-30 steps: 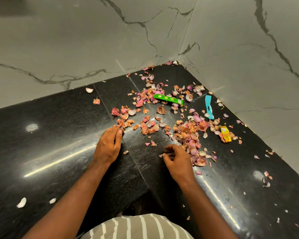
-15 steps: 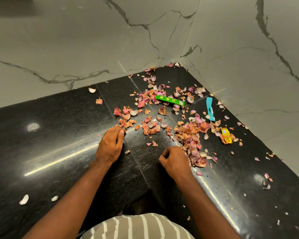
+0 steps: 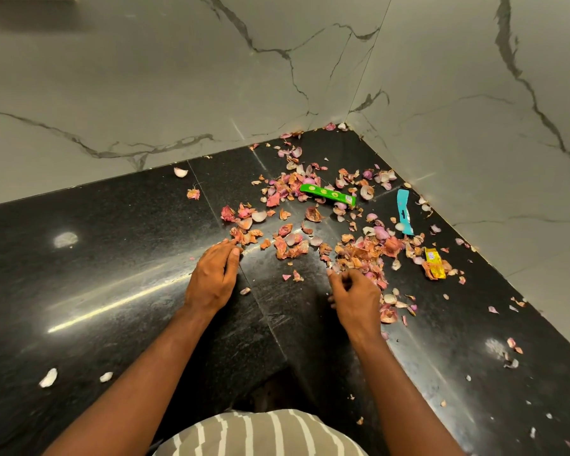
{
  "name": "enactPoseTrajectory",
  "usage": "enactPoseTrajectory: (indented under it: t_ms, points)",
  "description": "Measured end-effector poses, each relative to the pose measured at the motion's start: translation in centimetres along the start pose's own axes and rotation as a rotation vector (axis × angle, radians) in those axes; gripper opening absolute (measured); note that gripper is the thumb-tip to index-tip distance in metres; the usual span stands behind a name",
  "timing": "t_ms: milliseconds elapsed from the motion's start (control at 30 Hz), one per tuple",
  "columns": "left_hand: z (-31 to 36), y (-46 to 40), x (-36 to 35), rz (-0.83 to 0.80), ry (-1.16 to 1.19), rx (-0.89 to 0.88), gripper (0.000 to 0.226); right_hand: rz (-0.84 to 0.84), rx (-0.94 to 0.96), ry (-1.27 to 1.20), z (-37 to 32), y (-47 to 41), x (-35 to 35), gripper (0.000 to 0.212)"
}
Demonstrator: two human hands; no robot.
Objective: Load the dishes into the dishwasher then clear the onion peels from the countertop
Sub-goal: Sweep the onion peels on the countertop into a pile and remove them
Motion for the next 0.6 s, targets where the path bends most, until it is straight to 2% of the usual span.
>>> enactPoseTrajectory:
  t_ms: [33, 100, 167, 300, 367, 433, 467, 533, 600]
  points:
    - [-0.1, 0.0, 0.0, 0.001, 0.001, 0.0, 0.046, 0.016, 0.017, -0.014, 0.2, -0.2, 0.3, 0.005]
    - [-0.3, -0.1, -0.2, -0.003, 0.004, -0.001, 0.048, 0.028, 0.058, 0.001, 0.3, -0.5, 0.5, 0.031]
    - [-0.4, 0.0, -0.3, -0.003, 0.002, -0.003, 0.048, 0.016, 0.059, -0.003, 0.4, -0.4, 0.5, 0.044]
    - [-0.1, -0.1, -0.2, 0.007, 0.015, 0.007, 0.046, -0.082, 0.106, -0.089, -0.1, 0.8, -1.1, 0.039]
    - [0.4, -0.1, -0.3, -0.001, 0.012, -0.008, 0.045, -0.176, 0.263, -0.056, -1.1, 2.1, -2.7, 0.037]
    - [1.0, -0.2, -0.6, -0.057, 0.059, -0.023, 0.043, -0.329, 0.503, 0.003, -2.4, 4.4, -5.3, 0.037]
    - [1.4, -0.2, -0.9, -0.095, 0.143, -0.022, 0.042, -0.425, 0.615, 0.054, -3.0, 5.9, -6.8, 0.037]
    - [2.3, -0.4, -1.7, -0.146, 0.454, 0.019, 0.04, -0.555, 0.811, 0.252, -3.3, 8.1, -9.7, 0.04]
    - [2.6, -0.5, -2.1, -0.058, 0.769, 0.102, 0.044, -0.571, 0.891, 0.466, -3.0, 8.7, -11.1, 0.05]
Point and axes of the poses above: each hand's wrist, its own y-axis away from the middle knuckle, its own x-axis out of the back of the hand, z = x × y, the point moved 7 cm from there along -y, towards the middle knuckle, and after that the axes turned 8 degrees about -x, right-handed, at the moved point
